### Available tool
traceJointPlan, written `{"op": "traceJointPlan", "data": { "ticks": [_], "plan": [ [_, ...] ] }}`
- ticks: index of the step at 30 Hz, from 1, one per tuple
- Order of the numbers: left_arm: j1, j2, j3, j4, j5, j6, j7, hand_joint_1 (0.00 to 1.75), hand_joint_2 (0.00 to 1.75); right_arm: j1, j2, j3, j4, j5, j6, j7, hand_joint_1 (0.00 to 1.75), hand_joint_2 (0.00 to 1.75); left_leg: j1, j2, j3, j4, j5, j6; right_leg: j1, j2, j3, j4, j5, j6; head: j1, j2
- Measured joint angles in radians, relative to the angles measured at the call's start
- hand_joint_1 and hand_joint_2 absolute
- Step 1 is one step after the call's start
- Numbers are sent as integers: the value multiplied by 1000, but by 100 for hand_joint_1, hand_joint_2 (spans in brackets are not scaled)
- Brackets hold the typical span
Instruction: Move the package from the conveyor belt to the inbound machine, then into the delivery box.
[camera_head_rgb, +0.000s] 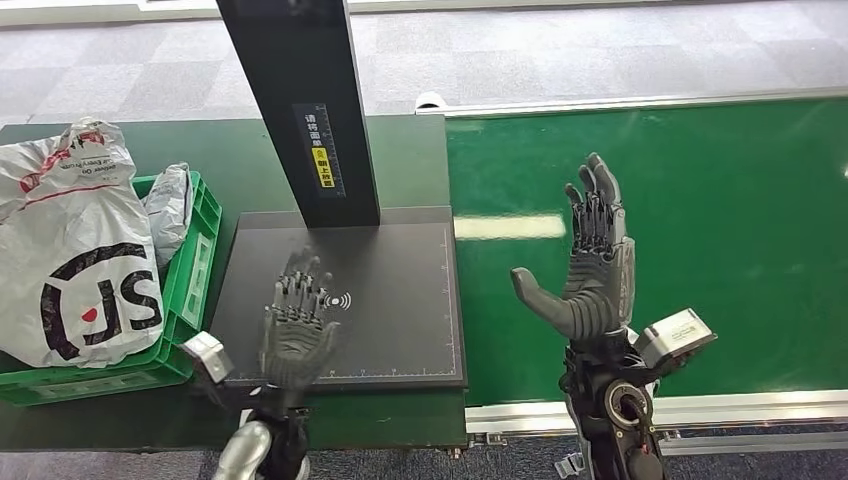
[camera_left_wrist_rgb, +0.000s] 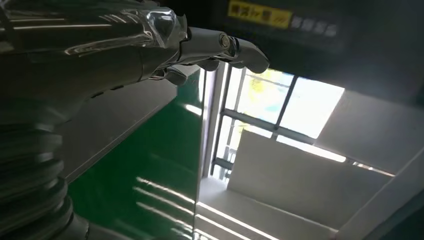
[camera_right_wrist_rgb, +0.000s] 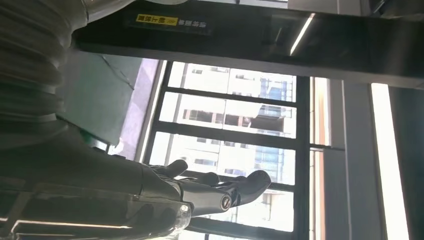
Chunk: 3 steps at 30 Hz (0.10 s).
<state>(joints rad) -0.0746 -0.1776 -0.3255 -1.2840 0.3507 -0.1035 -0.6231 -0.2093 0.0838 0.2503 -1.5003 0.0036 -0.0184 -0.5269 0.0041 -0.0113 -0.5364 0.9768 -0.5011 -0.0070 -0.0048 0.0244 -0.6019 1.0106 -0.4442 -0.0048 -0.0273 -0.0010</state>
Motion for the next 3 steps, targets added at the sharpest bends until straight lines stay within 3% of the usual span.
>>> {"op": "traceJointPlan", "data": {
  "ticks": [3],
  "plan": [
    [8, -8, -45, 34, -1, 5, 1, 0, 175, 21, 0, -18, 4, -1, -2, 11, 0, 175, 0, 0, -1, 0, 0, 0, 0, 0, -1, 0, 0, 0, 0, 0]
  ]
}}
